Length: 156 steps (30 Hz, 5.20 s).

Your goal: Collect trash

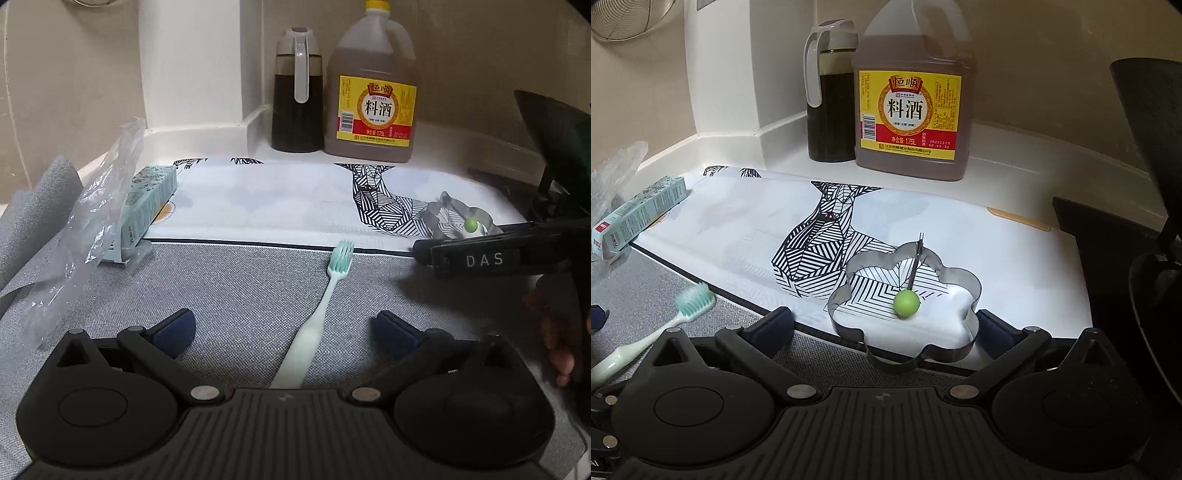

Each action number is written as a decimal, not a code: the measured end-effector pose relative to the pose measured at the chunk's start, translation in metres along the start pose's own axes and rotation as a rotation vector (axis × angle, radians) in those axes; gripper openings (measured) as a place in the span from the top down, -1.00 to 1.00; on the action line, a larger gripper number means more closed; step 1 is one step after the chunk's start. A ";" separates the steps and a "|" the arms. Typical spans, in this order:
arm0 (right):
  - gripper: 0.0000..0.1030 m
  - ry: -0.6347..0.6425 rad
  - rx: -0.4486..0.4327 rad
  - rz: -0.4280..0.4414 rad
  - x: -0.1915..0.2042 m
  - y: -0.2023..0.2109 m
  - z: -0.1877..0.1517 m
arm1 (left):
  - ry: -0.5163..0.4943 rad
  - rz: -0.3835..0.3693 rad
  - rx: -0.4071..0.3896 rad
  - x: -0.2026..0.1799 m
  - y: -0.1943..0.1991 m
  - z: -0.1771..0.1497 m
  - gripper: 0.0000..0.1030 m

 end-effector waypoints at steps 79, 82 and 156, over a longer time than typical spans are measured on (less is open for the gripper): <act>-0.56 -0.102 -0.258 0.229 0.003 0.093 0.011 | 0.108 0.101 -0.153 -0.005 0.209 -0.017 0.79; -0.57 -0.064 -0.291 0.275 0.005 0.137 -0.004 | 0.099 0.115 -0.161 -0.007 0.236 -0.032 0.80; -0.57 0.525 0.048 0.501 0.128 0.281 -0.251 | 0.336 0.236 0.014 -0.015 0.312 -0.259 0.87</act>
Point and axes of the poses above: each gripper's, at about its wrist camera, not at the fingertips, and y roughly against the way its jaws point, x to its left, z to its top, the point moved 9 cm from there along -y, roughly the way its jaws point, and after that the axes turned 2 degrees about -z, right-handed, at the moved point
